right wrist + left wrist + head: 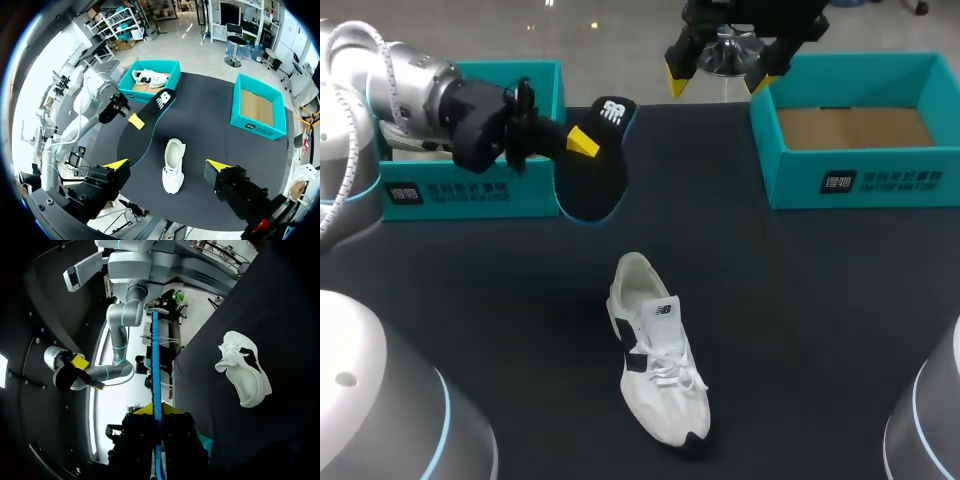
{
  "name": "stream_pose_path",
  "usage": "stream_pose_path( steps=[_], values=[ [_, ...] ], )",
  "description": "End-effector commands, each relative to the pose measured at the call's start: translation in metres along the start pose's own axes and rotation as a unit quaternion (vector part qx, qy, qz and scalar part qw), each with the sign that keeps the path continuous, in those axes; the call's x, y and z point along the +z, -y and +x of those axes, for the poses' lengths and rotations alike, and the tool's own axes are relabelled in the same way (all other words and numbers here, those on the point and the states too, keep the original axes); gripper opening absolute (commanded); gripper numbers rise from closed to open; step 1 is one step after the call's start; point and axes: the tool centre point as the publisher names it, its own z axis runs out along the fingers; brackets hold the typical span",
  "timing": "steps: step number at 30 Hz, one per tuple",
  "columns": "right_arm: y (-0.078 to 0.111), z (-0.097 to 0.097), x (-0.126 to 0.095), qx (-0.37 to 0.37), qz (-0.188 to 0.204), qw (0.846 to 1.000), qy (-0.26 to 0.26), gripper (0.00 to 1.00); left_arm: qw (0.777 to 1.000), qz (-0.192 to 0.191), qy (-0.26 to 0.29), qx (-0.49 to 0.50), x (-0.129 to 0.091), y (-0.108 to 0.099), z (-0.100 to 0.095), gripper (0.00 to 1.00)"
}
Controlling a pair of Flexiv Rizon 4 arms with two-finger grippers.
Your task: Take the shoe out of the shoebox, open the shoe tongue, remove and reinsert the insole, then place the shoe into the shoebox
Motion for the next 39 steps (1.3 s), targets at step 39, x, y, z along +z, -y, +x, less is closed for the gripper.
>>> stream_pose_path(
  steps=[39],
  values=[
    [-0.002,0.001,0.000,0.001,0.002,1.000,0.001,1.00,0.960,-0.187,0.007,0.210,-0.013,0.001,0.007,0.00]
  ],
)
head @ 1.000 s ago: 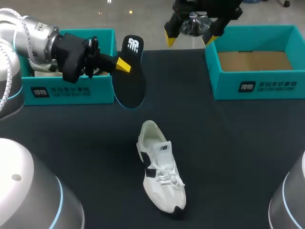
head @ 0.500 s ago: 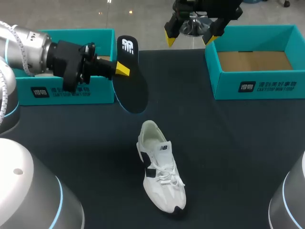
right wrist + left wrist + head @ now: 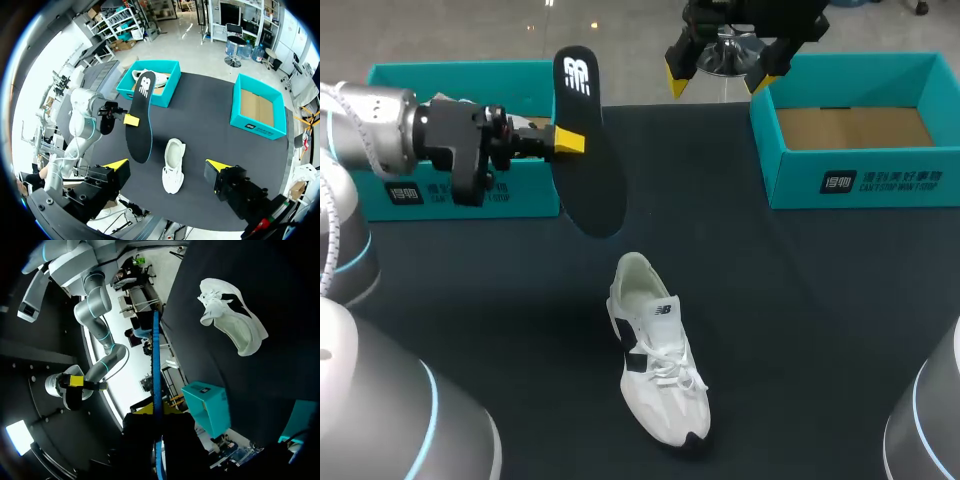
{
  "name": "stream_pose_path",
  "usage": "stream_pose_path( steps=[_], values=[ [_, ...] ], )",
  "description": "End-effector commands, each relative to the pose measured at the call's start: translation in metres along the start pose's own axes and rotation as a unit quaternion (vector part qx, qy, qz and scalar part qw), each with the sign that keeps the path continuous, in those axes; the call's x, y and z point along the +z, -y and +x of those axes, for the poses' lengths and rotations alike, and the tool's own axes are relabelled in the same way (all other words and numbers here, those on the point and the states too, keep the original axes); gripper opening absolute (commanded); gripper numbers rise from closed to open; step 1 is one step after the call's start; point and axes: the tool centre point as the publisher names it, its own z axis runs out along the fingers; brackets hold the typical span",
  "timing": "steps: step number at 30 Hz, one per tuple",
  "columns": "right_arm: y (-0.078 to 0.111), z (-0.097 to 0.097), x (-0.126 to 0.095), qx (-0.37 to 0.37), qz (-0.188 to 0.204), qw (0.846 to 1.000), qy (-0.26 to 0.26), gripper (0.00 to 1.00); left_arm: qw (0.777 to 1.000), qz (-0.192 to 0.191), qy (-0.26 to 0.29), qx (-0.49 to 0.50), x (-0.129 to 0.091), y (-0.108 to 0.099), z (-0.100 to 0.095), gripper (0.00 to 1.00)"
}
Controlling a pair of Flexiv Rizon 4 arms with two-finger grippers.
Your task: Take the shoe out of the shoebox, open the shoe tongue, remove and reinsert the insole, then place the shoe into the shoebox
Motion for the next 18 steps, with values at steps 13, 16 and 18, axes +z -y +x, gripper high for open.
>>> stream_pose_path(
  steps=[13,16,18],
  values=[
    [-0.002,0.001,0.000,0.001,0.002,1.000,0.001,1.00,0.998,-0.015,-0.001,0.058,0.010,-0.023,0.027,0.00],
    [-0.002,0.001,0.000,0.001,0.002,1.000,0.001,1.00,0.998,-0.008,0.000,0.060,0.013,-0.028,0.030,0.00],
    [-0.002,0.001,0.000,0.001,0.002,1.000,0.001,1.00,0.998,-0.001,-0.002,0.061,0.013,-0.029,0.030,0.00]
  ],
)
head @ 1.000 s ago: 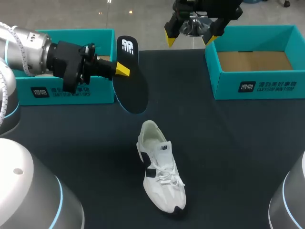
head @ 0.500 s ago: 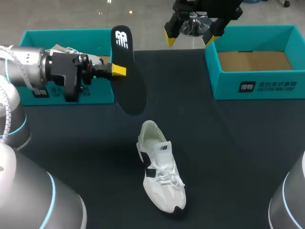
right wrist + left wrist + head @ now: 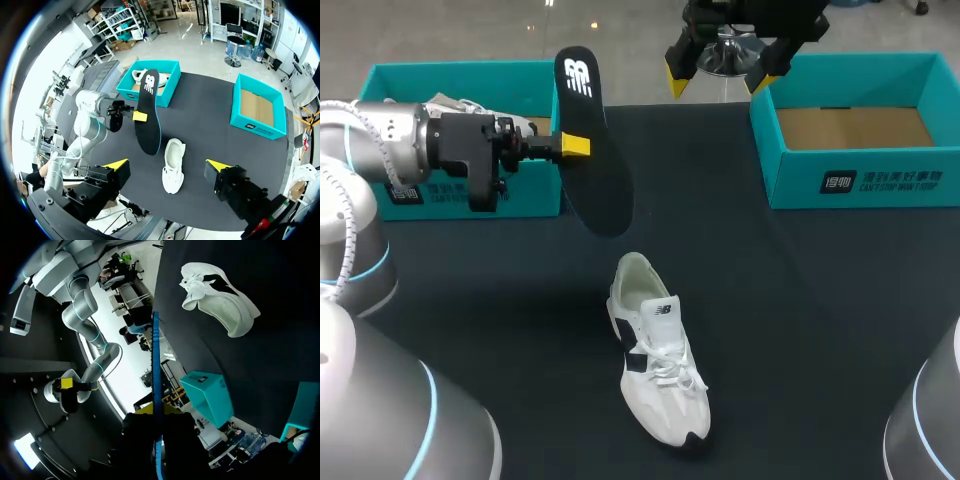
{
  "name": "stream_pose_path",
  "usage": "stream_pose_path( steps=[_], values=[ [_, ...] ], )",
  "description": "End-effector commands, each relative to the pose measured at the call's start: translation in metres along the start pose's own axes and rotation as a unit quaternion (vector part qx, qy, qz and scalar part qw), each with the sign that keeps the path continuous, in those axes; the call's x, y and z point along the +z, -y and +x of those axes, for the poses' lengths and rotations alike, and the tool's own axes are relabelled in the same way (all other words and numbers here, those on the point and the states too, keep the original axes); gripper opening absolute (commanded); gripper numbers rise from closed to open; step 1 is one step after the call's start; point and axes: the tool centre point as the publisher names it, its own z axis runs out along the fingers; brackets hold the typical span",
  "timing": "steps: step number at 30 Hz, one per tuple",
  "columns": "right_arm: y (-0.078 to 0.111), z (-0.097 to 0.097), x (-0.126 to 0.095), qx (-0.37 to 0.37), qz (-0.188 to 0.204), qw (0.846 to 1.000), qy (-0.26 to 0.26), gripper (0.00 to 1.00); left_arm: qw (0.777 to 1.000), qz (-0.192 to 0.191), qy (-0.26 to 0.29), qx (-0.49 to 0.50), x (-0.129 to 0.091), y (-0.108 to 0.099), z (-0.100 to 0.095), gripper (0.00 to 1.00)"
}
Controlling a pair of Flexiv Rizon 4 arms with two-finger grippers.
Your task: Take the shoe out of the shoebox, open the shoe tongue, remove and reinsert the insole, then place the shoe into the shoebox
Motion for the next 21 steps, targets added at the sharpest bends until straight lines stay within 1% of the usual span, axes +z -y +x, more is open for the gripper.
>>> stream_pose_path(
  steps=[1,13,14,16,17,18,19,20,21],
  values=[
    [-0.002,0.001,0.000,0.001,0.002,1.000,0.001,1.00,1.000,0.020,0.002,0.002,0.006,-0.011,0.006,0.00],
    [-0.002,0.001,0.000,0.001,0.002,1.000,0.001,1.00,1.000,0.020,0.002,0.002,0.006,-0.011,0.006,0.00],
    [-0.002,-0.003,0.000,0.005,-0.007,0.999,-0.031,1.00,1.000,0.020,0.002,0.002,0.006,-0.011,0.006,0.00],
    [-0.005,-0.010,0.000,0.005,-0.047,0.991,-0.121,1.00,1.000,0.020,0.002,0.002,0.006,-0.011,0.006,0.00],
    [-0.005,-0.013,0.000,0.013,-0.055,0.988,-0.144,1.00,1.000,0.020,0.002,0.002,0.006,-0.011,0.006,0.00],
    [-0.007,-0.015,0.000,0.007,-0.086,0.976,-0.199,1.00,1.000,0.020,0.002,0.002,0.006,-0.011,0.006,0.00],
    [-0.009,-0.016,0.001,0.006,-0.093,0.969,-0.227,1.00,1.000,0.020,0.002,0.002,0.006,-0.011,0.006,0.00],
    [-0.010,-0.016,0.002,0.008,-0.096,0.965,-0.242,1.00,1.000,0.020,0.002,0.002,0.006,-0.011,0.006,0.00],
    [-0.013,-0.016,0.004,0.006,-0.104,0.953,-0.283,1.00,1.000,0.020,0.002,0.002,0.006,-0.011,0.006,0.00]
  ],
)
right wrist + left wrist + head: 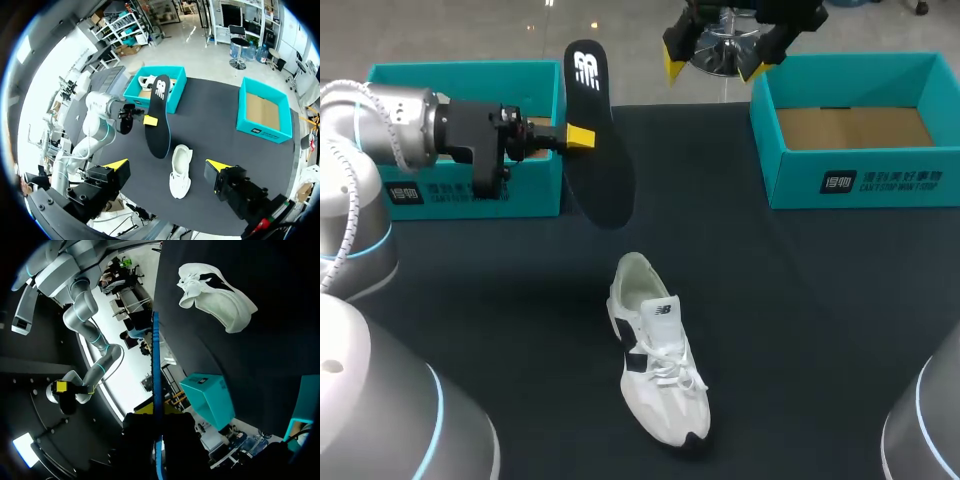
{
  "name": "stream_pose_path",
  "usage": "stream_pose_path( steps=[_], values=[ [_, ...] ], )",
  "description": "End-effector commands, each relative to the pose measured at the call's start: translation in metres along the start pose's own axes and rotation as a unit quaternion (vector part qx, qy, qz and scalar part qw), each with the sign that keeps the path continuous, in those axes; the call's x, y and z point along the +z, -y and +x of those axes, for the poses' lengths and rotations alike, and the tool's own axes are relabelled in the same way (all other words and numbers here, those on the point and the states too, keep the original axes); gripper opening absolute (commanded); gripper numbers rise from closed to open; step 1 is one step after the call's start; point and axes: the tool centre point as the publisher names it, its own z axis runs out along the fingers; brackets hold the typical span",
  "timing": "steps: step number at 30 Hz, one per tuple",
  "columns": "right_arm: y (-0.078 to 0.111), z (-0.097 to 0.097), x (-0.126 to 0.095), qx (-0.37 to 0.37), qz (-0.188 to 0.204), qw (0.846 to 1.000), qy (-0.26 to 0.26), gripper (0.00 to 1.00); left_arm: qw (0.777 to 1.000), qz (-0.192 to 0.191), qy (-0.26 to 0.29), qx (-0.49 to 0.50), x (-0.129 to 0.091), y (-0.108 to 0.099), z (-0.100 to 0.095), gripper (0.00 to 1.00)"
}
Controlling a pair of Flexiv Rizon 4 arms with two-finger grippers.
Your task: Take the shoe out of the shoebox, open the shoe tongue, remove and reinsert the insole, then place the shoe into the shoebox
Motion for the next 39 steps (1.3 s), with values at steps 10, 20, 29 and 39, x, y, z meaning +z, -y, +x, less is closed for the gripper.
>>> stream_pose_path(
  steps=[10,20,29,39],
  values=[
    [-0.006,-0.017,0.012,0.004,-0.079,0.917,-0.392,1.00,1.000,-0.001,0.000,0.001,0.001,0.000,0.000,0.00],
    [-0.003,-0.017,0.021,0.040,-0.024,0.890,-0.454,1.00,1.000,-0.001,0.000,0.001,0.001,0.000,0.000,0.00],
    [0.000,-0.021,0.043,0.051,-0.021,0.901,-0.430,1.00,1.000,-0.001,0.000,0.001,0.001,0.000,0.000,0.00],
    [-0.004,-0.027,0.058,0.040,-0.035,0.920,-0.389,1.00,1.000,-0.001,0.000,0.001,0.001,0.000,0.000,0.00]
  ],
)
